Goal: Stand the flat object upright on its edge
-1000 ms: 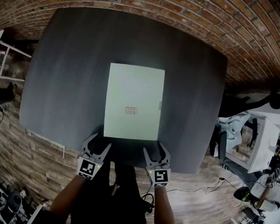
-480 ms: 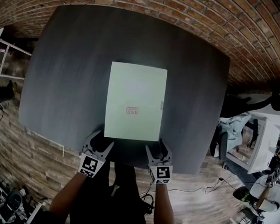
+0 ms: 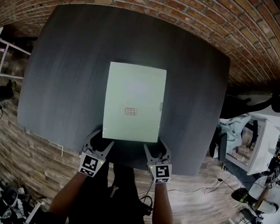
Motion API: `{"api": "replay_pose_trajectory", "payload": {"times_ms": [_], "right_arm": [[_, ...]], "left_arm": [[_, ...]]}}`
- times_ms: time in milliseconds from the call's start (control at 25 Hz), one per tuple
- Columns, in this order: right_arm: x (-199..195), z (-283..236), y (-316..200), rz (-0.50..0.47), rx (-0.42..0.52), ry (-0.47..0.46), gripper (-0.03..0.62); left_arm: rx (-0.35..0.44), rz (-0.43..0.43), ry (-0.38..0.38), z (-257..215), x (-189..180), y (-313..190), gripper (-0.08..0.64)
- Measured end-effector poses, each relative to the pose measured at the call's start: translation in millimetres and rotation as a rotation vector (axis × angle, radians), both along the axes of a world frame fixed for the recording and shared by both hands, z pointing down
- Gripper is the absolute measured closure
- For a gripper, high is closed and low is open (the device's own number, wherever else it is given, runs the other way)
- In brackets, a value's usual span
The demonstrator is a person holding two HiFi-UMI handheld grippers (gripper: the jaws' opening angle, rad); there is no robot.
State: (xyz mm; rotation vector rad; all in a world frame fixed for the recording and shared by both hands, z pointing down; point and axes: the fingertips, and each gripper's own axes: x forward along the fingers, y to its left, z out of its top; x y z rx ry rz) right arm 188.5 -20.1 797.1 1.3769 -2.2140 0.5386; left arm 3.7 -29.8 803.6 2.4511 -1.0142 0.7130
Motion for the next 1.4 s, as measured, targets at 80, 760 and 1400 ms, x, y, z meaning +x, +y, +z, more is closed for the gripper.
{"api": "replay_pose_trajectory", "payload": {"times_ms": [80,760,1400], "right_arm": [[1,0,-1,0.002,0.002,-0.001,0.33],[-7,-2,0,-0.006,0.022,-0.021,0.333],[-23,-29,22,-0.067,0.059,-0.022,0.333]], "left_arm": [[-0.007,-0.001,-0.002,2,0,0,0.311],[-0.014,0.005,-0.01,6,0,-2,0.311],[0.035,0.015,-0.011,-19,-11,18,0.311]]}}
